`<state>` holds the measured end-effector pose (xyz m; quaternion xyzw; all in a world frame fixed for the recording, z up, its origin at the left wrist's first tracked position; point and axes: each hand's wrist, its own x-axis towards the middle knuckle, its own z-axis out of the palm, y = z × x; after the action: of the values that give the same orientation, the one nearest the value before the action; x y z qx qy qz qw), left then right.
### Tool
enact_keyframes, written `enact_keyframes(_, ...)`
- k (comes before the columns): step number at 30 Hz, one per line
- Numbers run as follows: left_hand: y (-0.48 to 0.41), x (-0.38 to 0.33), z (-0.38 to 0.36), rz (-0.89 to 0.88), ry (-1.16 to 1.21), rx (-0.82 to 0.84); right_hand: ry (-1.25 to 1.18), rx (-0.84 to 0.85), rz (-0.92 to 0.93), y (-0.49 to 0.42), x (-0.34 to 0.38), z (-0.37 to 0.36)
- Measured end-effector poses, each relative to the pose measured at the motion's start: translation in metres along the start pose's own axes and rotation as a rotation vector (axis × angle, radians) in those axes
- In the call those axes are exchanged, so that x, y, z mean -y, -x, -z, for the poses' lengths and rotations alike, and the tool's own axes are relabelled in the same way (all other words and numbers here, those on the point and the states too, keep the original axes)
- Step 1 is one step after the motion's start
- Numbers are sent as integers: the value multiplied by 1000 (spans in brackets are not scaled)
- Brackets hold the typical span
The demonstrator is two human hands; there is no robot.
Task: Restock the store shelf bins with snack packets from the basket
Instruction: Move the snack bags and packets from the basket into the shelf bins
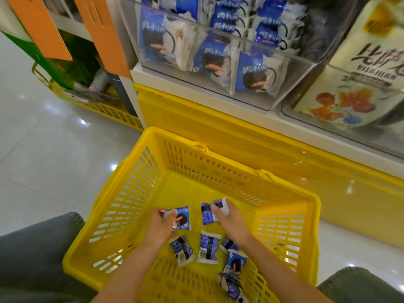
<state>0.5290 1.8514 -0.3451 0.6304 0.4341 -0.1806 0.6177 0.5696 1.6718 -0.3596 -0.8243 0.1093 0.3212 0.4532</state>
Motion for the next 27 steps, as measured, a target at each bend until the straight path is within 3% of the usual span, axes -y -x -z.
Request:
enact_keyframes(3,14,-7,-6,108,116,72,20,-111,225,30,21,-18)
enact_keyframes(7,27,-19,-5,252,418,244,225,-91,537,55,24,-41)
enact_keyframes(10,26,-14,-2,129,284,293,50,-20,611,64,24,-42)
enact_keyframes(13,24,-10,-5,26,91,203,-119,-123,489,50,13,-29)
enact_keyframes(15,21,-10,-6,28,90,214,44,-229,315,26,-8,-10)
enact_keyframes(19,15,-8,-5,24,108,222,569,107,-83,-6,-76,24)
enact_keyframes(22,10,-5,-6,41,88,220,547,263,-174,-7,-100,28)
enact_keyframes(27,4,-3,-6,81,52,184,534,363,-272,-10,-108,18)
